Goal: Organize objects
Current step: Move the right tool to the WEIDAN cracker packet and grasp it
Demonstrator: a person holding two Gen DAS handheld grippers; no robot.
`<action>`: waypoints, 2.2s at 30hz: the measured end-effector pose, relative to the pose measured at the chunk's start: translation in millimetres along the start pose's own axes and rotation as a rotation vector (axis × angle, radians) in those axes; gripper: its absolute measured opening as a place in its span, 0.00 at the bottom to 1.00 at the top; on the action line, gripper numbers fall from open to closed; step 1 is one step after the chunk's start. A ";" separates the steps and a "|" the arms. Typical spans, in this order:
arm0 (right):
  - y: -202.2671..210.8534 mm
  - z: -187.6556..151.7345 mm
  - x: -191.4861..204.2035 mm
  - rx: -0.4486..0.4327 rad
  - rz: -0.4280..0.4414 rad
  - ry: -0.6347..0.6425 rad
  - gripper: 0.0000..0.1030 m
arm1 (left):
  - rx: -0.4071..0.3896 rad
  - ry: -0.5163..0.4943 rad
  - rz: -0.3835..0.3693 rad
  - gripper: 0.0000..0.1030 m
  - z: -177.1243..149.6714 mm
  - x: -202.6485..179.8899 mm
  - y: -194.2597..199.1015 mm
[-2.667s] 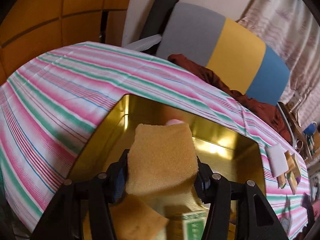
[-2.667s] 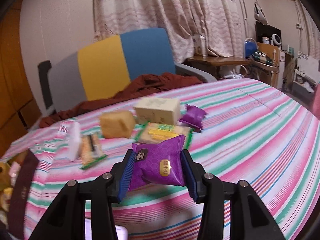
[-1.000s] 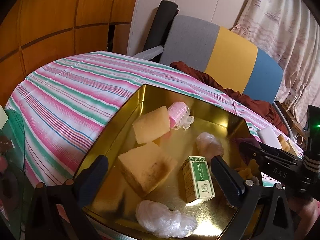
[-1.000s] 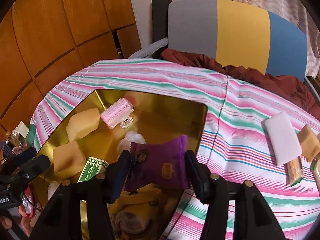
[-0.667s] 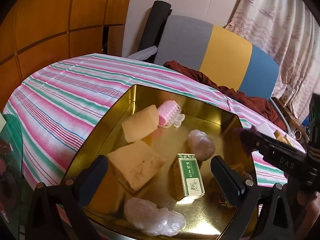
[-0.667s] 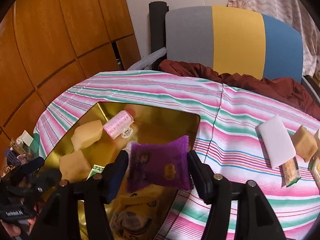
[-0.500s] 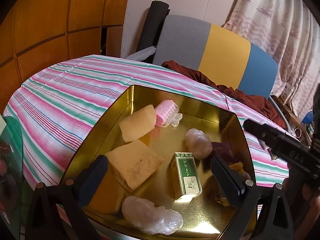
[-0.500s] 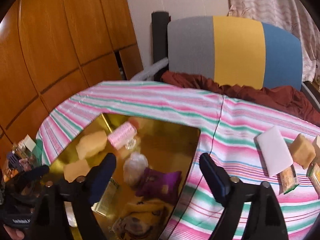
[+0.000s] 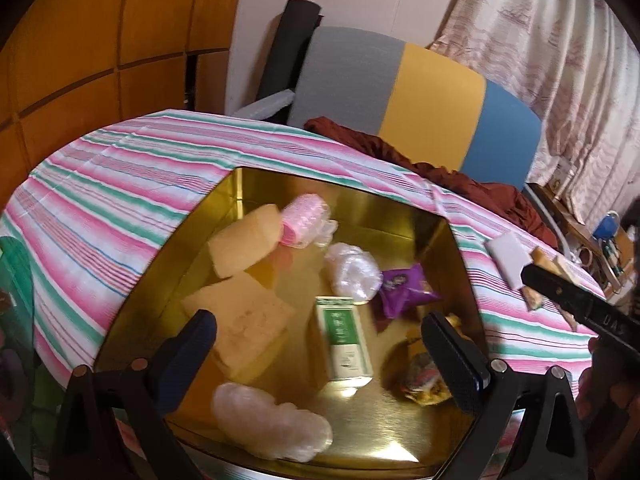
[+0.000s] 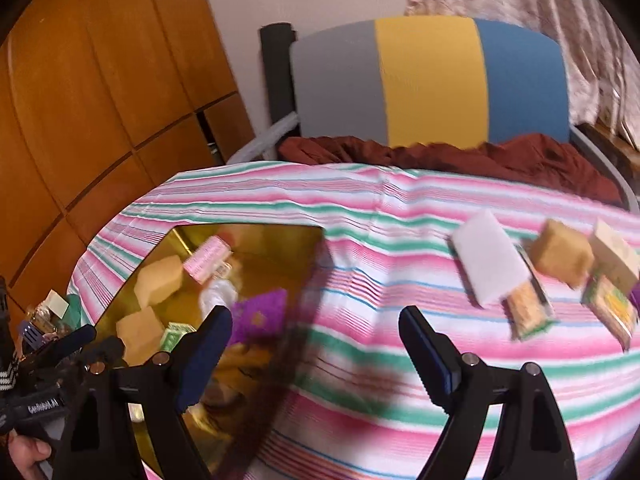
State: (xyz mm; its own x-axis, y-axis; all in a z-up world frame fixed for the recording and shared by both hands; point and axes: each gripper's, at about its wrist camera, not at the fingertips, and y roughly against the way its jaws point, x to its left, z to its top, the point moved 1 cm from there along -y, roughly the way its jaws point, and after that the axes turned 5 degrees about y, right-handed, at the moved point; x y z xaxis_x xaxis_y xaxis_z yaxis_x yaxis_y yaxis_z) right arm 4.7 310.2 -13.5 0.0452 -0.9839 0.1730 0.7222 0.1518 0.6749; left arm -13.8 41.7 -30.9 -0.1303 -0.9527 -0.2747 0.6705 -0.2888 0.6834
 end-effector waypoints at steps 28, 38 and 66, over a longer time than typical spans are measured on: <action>71.1 -105.6 -219.7 0.077 -0.299 -0.272 0.76 | 0.173 -0.300 -0.288 1.00 -53.0 -156.5 2.3; 23.1 -37.0 -263.1 0.183 -0.388 0.015 0.76 | 0.198 -0.297 -0.261 1.00 -56.1 -162.9 1.2; 8.0 -54.4 -270.2 0.179 -0.278 -0.173 0.47 | 0.184 -0.278 -0.195 1.00 -12.3 -196.6 -40.5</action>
State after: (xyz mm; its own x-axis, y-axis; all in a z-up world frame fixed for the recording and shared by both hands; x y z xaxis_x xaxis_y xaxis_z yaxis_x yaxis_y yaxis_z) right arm 35.8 572.2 -93.8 -0.2646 -0.9615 0.0738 0.5577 -0.0901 0.8251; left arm -6.3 241.9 -12.8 -0.4521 -0.8604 -0.2351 0.4744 -0.4551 0.7535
